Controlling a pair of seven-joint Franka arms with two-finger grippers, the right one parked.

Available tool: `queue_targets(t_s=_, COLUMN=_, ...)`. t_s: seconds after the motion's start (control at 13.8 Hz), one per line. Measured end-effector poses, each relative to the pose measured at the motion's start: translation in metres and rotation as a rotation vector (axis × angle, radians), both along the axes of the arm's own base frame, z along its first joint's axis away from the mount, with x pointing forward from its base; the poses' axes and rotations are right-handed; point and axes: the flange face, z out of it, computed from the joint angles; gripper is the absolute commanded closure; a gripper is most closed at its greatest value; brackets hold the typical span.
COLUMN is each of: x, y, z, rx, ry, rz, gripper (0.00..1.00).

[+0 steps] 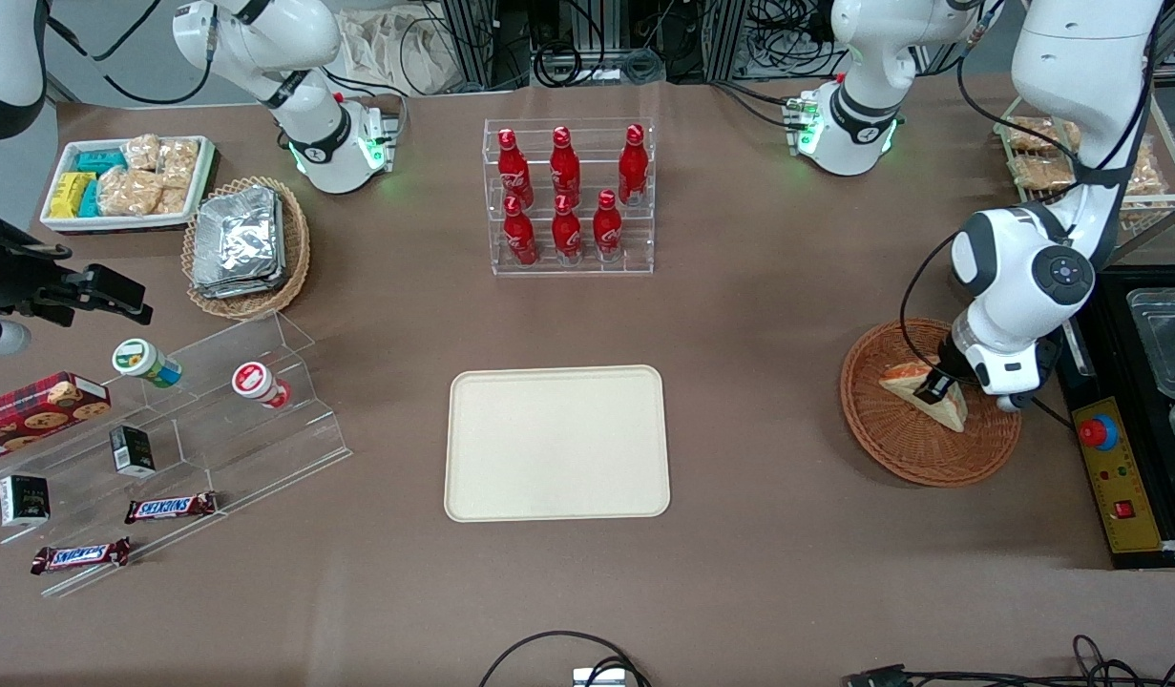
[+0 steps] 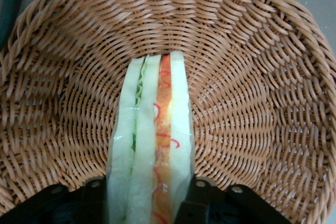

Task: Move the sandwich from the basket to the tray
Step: 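Lower the open left gripper over the wrapped sandwich in the basket, then close the left gripper on the sandwich and lift it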

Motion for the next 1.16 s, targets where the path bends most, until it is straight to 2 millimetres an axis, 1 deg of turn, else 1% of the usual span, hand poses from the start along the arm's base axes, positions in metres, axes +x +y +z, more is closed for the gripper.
queue_targets(t_s=0.15, x=0.001, y=-0.002, z=0.006, rx=0.004, ry=-0.003, rz=-0.049, gripper=0.79)
queue_targets(t_s=0.29, x=0.001, y=-0.003, z=0.023, rx=0.011, ry=0.011, rz=-0.163, gripper=0.79)
queue_targets(t_s=0.51, x=-0.001, y=-0.004, z=0.064, rx=0.019, ry=0.038, rz=-0.379, gripper=0.78)
queue_targets(t_s=0.65, x=0.0, y=-0.007, z=0.086, rx=0.023, ry=0.051, rz=-0.524, gripper=0.78)
queue_targets(t_s=0.73, x=0.001, y=-0.008, z=0.092, rx=0.025, ry=0.052, rz=-0.591, gripper=0.77)
queue_targets(t_s=0.87, x=0.002, y=-0.01, z=0.095, rx=0.029, ry=0.053, rz=-0.679, gripper=0.75)
queue_targets(t_s=0.95, x=0.002, y=-0.014, z=0.095, rx=0.03, ry=0.052, rz=-0.707, gripper=0.74)
queue_targets(t_s=1.02, x=0.004, y=-0.023, z=0.098, rx=0.03, ry=0.05, rz=-0.733, gripper=0.74)
queue_targets(t_s=1.16, x=0.012, y=-0.047, z=0.112, rx=0.025, ry=0.058, rz=-0.778, gripper=0.74)
